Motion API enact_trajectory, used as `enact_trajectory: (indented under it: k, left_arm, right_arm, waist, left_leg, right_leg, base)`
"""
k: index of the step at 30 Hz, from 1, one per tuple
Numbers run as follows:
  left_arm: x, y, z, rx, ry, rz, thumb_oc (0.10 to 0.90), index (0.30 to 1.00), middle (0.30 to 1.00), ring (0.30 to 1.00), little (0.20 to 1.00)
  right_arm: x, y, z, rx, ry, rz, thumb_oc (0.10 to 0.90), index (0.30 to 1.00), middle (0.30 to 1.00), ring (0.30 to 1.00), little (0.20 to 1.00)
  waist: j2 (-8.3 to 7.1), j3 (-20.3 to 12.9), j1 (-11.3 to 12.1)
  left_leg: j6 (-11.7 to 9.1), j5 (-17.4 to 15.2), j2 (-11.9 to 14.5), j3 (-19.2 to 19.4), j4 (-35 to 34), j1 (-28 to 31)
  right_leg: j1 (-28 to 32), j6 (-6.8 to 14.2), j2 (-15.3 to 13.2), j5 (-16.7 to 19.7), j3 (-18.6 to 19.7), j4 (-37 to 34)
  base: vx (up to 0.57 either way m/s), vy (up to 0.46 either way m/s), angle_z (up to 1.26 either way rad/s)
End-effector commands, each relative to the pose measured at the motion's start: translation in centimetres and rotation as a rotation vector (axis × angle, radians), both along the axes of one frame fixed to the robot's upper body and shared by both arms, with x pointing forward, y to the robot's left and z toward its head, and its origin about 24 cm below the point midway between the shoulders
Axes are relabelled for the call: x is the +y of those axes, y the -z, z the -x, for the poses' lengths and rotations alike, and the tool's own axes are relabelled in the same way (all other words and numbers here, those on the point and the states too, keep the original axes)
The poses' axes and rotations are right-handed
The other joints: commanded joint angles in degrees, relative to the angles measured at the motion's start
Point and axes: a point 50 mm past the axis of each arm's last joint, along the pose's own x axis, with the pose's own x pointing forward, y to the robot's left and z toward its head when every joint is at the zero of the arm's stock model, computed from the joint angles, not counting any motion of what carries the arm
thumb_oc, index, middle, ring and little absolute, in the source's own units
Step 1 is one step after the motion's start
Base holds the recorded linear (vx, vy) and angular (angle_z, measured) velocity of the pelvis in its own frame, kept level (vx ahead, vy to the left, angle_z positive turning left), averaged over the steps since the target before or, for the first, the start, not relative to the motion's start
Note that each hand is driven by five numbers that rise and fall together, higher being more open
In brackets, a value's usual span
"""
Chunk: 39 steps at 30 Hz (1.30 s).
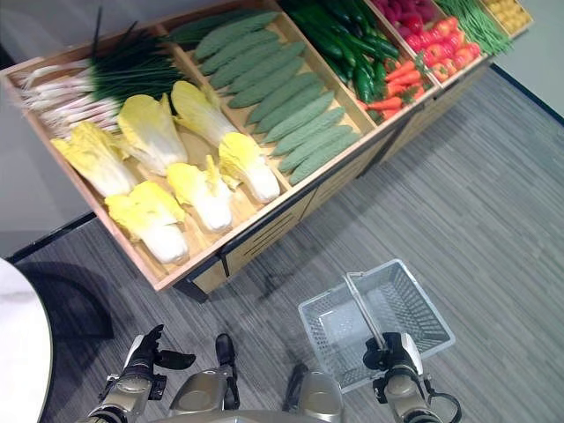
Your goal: Get the vegetables into the basket
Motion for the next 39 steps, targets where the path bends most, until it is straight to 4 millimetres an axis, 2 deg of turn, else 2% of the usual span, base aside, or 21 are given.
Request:
enact_trajectory:
  k: [1, 5, 8, 9, 11, 12, 15, 16, 19, 21, 22, 23, 25, 27, 30, 32, 36, 37, 39]
  left_arm:
    - [0.9, -0.3, 0.3, -0.023, -0.02, -0.039, 0.9, 1.0, 1.0, 1.0, 1.0]
    - [1.3, -0.3, 0.4, -0.018, -0.037, -0.047, 0.9, 1.0, 1.0, 1.0, 1.0]
    - [1.8, -0.1, 1.1, 0.012, -0.055, -0.054, 0.9, 1.0, 1.0, 1.0, 1.0]
    - [1.8, -0.1, 1.1, 0.012, -0.055, -0.054, 0.9, 1.0, 1.0, 1.0, 1.0]
    - [2.3, 0.0, 1.8, 0.027, -0.105, -0.058, 0.9, 1.0, 1.0, 1.0, 1.0]
    - [2.8, 0.2, 2.8, 0.046, -0.153, -0.059, 0.9, 1.0, 1.0, 1.0, 1.0]
    - [2.6, 0.5, 3.5, 0.056, -0.182, -0.045, 0.9, 1.0, 1.0, 1.0, 1.0]
    - [2.4, 0.7, 4.0, 0.06, -0.216, -0.029, 0.9, 1.0, 1.0, 1.0, 1.0]
    - [1.8, 0.8, 3.7, 0.053, -0.214, -0.017, 0.9, 1.0, 1.0, 1.0, 1.0]
    - [1.0, 0.9, 2.8, 0.038, -0.194, -0.008, 0.9, 1.0, 1.0, 1.0, 1.0]
    - [0.2, 0.9, 2.2, 0.03, -0.174, 0.007, 0.9, 1.0, 1.0, 1.0, 1.0]
    - [0.2, 0.9, 2.2, 0.03, -0.174, 0.007, 0.9, 1.0, 1.0, 1.0, 1.0]
    - [-0.1, 1.1, 2.4, 0.045, -0.179, 0.011, 0.9, 1.0, 1.0, 1.0, 1.0]
    - [-0.3, 1.4, 3.0, 0.062, -0.192, 0.016, 0.9, 1.0, 1.0, 1.0, 1.0]
    - [0.1, 1.5, 4.0, 0.053, -0.327, 0.023, 0.9, 1.0, 1.0, 1.0, 1.0]
    - [0.5, 1.5, 4.2, 0.054, -0.362, 0.017, 0.9, 1.0, 1.0, 1.0, 1.0]
    - [1.9, 0.9, 4.6, -0.012, -0.55, -0.024, 0.9, 1.0, 1.0, 1.0, 1.0]
    - [3.5, -0.2, 3.8, -0.112, -0.652, -0.079, 0.9, 1.0, 1.0, 1.0, 1.0]
    - [4.1, -1.2, 2.5, -0.198, -0.653, -0.114, 0.9, 1.0, 1.0, 1.0, 1.0]
  right_arm:
    - [-2.7, -1.8, -1.5, -0.092, 0.041, 0.078, 0.4, 0.3, 0.3, 0.3, 0.3]
    - [-2.7, -1.3, -0.9, -0.063, 0.068, 0.071, 0.4, 0.3, 0.3, 0.3, 0.3]
    - [-2.5, -1.0, -0.1, -0.045, 0.082, 0.052, 0.4, 0.3, 0.3, 0.3, 0.3]
    - [-2.5, -1.0, -0.1, -0.045, 0.082, 0.052, 0.4, 0.3, 0.3, 0.3, 0.3]
    - [-2.6, -0.9, -0.1, -0.04, 0.078, 0.046, 0.4, 0.3, 0.3, 0.3, 0.3]
    - [-2.3, -1.0, -0.6, -0.044, 0.051, 0.042, 0.4, 0.3, 0.3, 0.3, 0.3]
    - [-2.5, -1.0, -0.5, -0.034, 0.038, 0.052, 0.4, 0.3, 0.3, 0.3, 0.3]
    - [-2.9, -1.3, -0.7, -0.045, 0.027, 0.066, 0.4, 0.3, 0.3, 0.3, 0.3]
    - [-3.6, -1.6, -0.5, -0.046, 0.034, 0.088, 0.4, 0.3, 0.3, 0.3, 0.3]
    - [-4.3, -1.7, 0.0, -0.043, 0.069, 0.099, 0.4, 0.3, 0.3, 0.3, 0.3]
    - [-4.7, -1.6, 0.4, -0.037, 0.117, 0.099, 0.4, 0.3, 0.3, 0.3, 0.3]
    - [-4.7, -1.6, 0.4, -0.037, 0.118, 0.099, 0.4, 0.3, 0.3, 0.3, 0.3]
    - [-4.8, -1.4, 0.9, -0.019, 0.146, 0.093, 0.4, 0.3, 0.3, 0.3, 0.3]
    - [-4.6, -1.1, 1.3, 0.002, 0.144, 0.088, 0.4, 0.3, 0.3, 0.3, 0.3]
    - [-4.4, -0.3, 3.0, 0.068, 0.16, 0.087, 0.4, 0.3, 0.3, 0.3, 0.3]
    - [-4.5, -0.2, 3.4, 0.083, 0.171, 0.087, 0.4, 0.3, 0.3, 0.3, 0.3]
    - [-4.4, 0.0, 4.3, 0.11, 0.186, 0.099, 0.4, 0.3, 0.3, 0.3, 0.3]
    - [-4.3, 0.2, 4.7, 0.121, 0.19, 0.103, 0.4, 0.3, 0.3, 0.3, 0.3]
    - [-4.2, 0.2, 4.8, 0.117, 0.189, 0.109, 0.4, 0.3, 0.3, 0.3, 0.3]
  waist:
    - [1.86, -0.5, 0.1]
    - [1.04, -0.1, -0.4]
    - [0.23, -0.4, -1.3]
    - [0.26, -0.4, -1.4]
    - [-0.23, -0.9, -0.9]
    - [-0.27, -1.3, -0.5]
    - [-0.08, -1.8, -0.1]
    - [0.25, -2.2, 0.2]
    - [0.66, -2.1, 0.0]
    - [1.19, -1.8, -0.7]
    - [1.83, -2.0, -1.6]
    - [1.84, -2.0, -1.6]
    - [2.56, -2.6, -1.7]
    - [3.08, -3.6, -1.6]
    - [3.73, -4.9, -1.3]
    - [3.82, -5.0, -1.2]
    - [3.89, -5.7, -0.8]
    - [3.83, -5.7, -0.4]
    - [3.61, -6.0, -0.3]
  left_leg:
    - [-5.3, -4.0, 2.8, -0.7, 3.3, 1.3]
    - [-6.7, -5.8, 3.8, -4.7, 5.5, 2.1]
    - [-7.9, -7.2, 4.6, -9.6, 7.2, 2.2]
    - [-8.0, -7.3, 4.6, -9.7, 7.3, 2.2]
    - [-8.8, -7.5, 5.8, -11.5, 8.6, 1.7]
    - [-9.5, -7.1, 7.5, -11.9, 8.5, 2.1]
    - [-10.3, -6.3, 8.9, -12.4, 8.0, 2.5]
    - [-11.2, -4.4, 10.5, -13.2, 7.4, 2.4]
    - [-11.9, -2.5, 11.3, -13.4, 7.1, 1.4]
    - [-12.1, -0.3, 11.8, -10.3, 7.0, 0.1]
    - [-12.1, 1.0, 12.2, -5.1, 6.0, -0.5]
    - [-12.1, 1.1, 12.2, -5.1, 5.9, -0.5]
    - [-12.3, 2.2, 12.4, -2.5, 4.2, 0.0]
    - [-12.6, 3.0, 12.4, -2.4, 1.9, 0.9]
    - [-12.6, 3.2, 12.0, -2.4, -0.1, 1.7]
    - [-12.6, 3.0, 11.9, -2.7, -0.1, 1.8]
    - [-12.5, 2.0, 10.8, -3.2, -0.1, 1.9]
    - [-12.6, 1.6, 10.6, -3.2, -0.1, 2.2]
    - [-12.6, 1.5, 10.2, -3.6, -0.1, 1.8]
  right_leg:
    - [-0.6, 2.0, -1.2, 9.7, 0.6, -4.7]
    - [-1.6, 3.5, -3.7, 13.6, 5.2, -11.4]
    - [-1.7, 4.3, -3.5, 14.1, 11.6, -12.8]
    - [-1.6, 4.3, -3.5, 14.0, 11.4, -12.8]
    - [-0.4, 3.9, -2.4, 11.4, 10.0, -12.9]
    - [0.2, 3.2, -0.9, 9.3, 9.4, -12.9]
    - [1.1, 2.1, 0.9, 7.9, 8.2, -13.4]
    - [1.8, 1.2, 2.6, 6.8, 6.8, -13.5]
    - [2.6, 0.7, 3.0, 5.9, 4.7, -13.5]
    - [3.4, 0.4, 2.6, 5.5, 1.8, -13.7]
    - [4.1, 0.1, 2.4, 5.3, -0.5, -14.3]
    - [4.1, 0.1, 2.4, 5.3, -0.5, -14.4]
    - [4.8, -0.1, 2.8, 5.2, -1.7, -15.1]
    - [5.2, 0.0, 3.2, 5.2, -2.2, -15.7]
    - [6.3, 0.4, 2.7, 5.6, -3.7, -16.6]
    - [6.7, 0.5, 2.4, 5.8, -4.1, -17.0]
    - [7.8, 1.0, 1.2, 7.1, -5.1, -18.5]
    - [8.4, 1.3, 0.9, 7.4, -5.5, -19.0]
    - [8.4, 1.6, 0.4, 8.0, -5.8, -19.2]
  base:
    - [0.12, -0.189, 0.45]
    - [0.17, -0.209, 0.45]
    - [0.22, -0.281, 0.96]
    - [0.2, -0.319, 1.46]
    - [0.14, -0.337, 0.88]
    - [0.13, -0.305, 0.12]
    - [0.1, -0.226, 0.07]
    - [0.14, -0.356, 0.21]
    - [0.05, -0.181, 0.31]
    - [-0.02, -0.102, 0.53]
    - [-0.04, -0.065, 0.54]
    - [-0.02, -0.051, 0.68]
    - [0.02, -0.031, 0.89]
    - [0.04, -0.01, 0.23]
    - [0.02, 0.03, 0.09]
    - [0.01, 0.047, 0.18]
    - [0.0, 0.069, 0.11]
    - [-0.01, 0.055, 0.15]
    - [-0.02, 0.048, 0.12]
